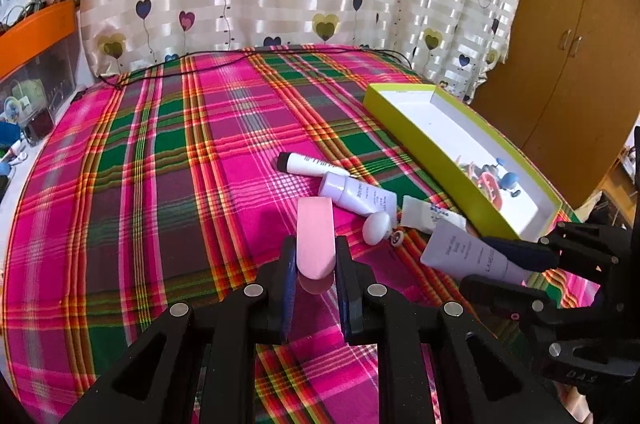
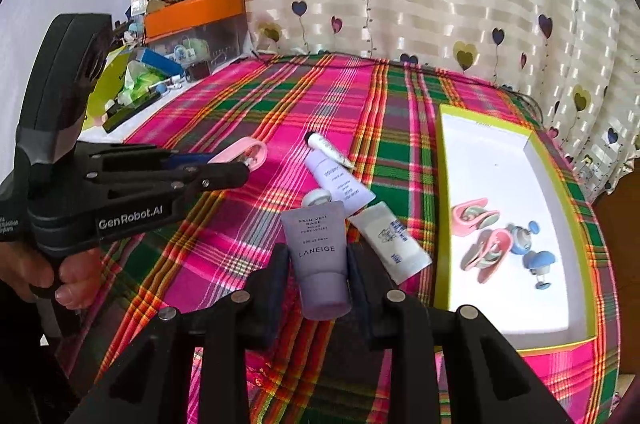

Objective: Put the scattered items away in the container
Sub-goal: 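Carry the pink case and purple tube with both grippers over the box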

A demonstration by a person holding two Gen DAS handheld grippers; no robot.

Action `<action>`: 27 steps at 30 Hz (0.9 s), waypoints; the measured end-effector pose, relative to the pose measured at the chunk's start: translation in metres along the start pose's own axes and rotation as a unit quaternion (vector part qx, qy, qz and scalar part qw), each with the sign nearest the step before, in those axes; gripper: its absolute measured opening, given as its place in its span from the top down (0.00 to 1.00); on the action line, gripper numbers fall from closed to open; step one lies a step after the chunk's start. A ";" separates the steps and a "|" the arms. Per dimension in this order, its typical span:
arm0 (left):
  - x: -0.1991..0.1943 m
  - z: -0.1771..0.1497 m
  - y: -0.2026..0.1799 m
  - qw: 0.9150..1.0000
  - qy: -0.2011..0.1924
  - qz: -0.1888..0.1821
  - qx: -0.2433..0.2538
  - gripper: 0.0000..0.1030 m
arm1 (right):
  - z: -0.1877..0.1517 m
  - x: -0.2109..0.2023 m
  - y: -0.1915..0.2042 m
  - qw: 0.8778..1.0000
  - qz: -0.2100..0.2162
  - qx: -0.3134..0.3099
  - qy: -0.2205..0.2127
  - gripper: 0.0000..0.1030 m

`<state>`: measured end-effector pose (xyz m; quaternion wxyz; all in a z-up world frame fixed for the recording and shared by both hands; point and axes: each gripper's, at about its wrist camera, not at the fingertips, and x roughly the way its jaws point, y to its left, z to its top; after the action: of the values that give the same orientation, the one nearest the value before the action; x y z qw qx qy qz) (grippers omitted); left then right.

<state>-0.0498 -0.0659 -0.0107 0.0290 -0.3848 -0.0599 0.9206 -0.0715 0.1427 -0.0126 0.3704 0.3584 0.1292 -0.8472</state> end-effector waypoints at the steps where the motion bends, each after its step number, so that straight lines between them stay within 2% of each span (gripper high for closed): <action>1: -0.003 0.000 -0.001 1.000 -0.002 -0.001 0.001 0.83 | 0.001 -0.003 0.001 1.000 -0.002 0.000 -0.004 0.71; 27: -0.044 0.004 -0.032 0.999 -0.035 -0.013 0.023 0.83 | 0.000 -0.044 0.002 0.998 -0.024 0.011 -0.049 0.71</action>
<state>-0.0213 -0.0391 0.0272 0.0477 -0.3509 -0.0444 0.9342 -0.0493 0.1645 0.0182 0.3514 0.3175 0.1100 -0.8739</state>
